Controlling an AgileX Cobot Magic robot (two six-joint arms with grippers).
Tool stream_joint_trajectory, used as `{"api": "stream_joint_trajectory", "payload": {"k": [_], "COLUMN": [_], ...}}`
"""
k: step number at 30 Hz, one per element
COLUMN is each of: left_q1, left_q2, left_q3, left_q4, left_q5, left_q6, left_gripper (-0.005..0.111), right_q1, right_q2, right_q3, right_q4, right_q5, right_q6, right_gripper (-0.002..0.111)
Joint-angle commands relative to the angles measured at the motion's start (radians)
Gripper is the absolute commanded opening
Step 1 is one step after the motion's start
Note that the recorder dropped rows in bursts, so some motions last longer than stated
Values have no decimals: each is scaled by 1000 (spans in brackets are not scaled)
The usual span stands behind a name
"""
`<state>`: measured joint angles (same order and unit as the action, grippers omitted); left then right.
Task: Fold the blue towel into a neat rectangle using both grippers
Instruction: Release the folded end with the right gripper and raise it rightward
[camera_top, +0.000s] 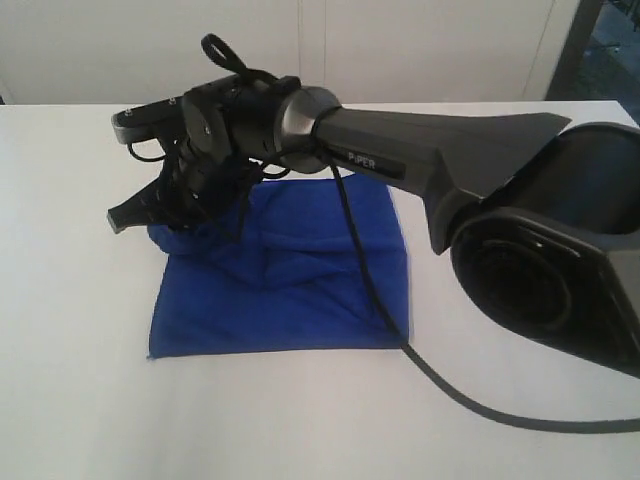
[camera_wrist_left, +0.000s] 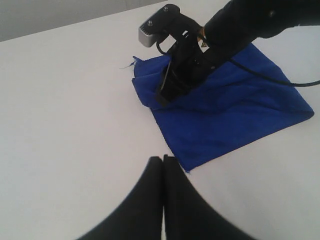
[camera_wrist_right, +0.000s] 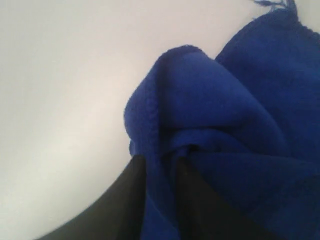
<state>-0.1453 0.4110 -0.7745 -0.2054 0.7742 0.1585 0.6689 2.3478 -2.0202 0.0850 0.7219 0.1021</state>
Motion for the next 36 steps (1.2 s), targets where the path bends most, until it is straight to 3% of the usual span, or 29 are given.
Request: {"api": "stream_joint_trajectory", "payload": {"k": [1,10,16,23,30,36], "left_q1": [-7,-7,-7,-7,-7,-7], "left_q2": [-5,-5,-5,-5,-5,-5], "left_q3": [5,5,5,5,5,5], "left_q4": [-2,-2,-2,-2,-2,-2], "left_q5": [4,4,4,4,4,4], "left_q6": [-1,-1,-1,-1,-1,-1], "left_gripper": [0,0,0,0,0,0], "right_q1": [-3,-46,-164,-292,-356,-401], "right_q2": [-52,-138,-105,-60,3,88], "right_q3": [-3,-3,11,67,68,68], "right_q4": [-17,-143,-214,-214,-214,-287], "right_q5": [67,279,418,315,113,105], "right_q6": [-9,-109,-152,-152,-149,-129], "right_gripper": [24,24,0,0,0,0]}}
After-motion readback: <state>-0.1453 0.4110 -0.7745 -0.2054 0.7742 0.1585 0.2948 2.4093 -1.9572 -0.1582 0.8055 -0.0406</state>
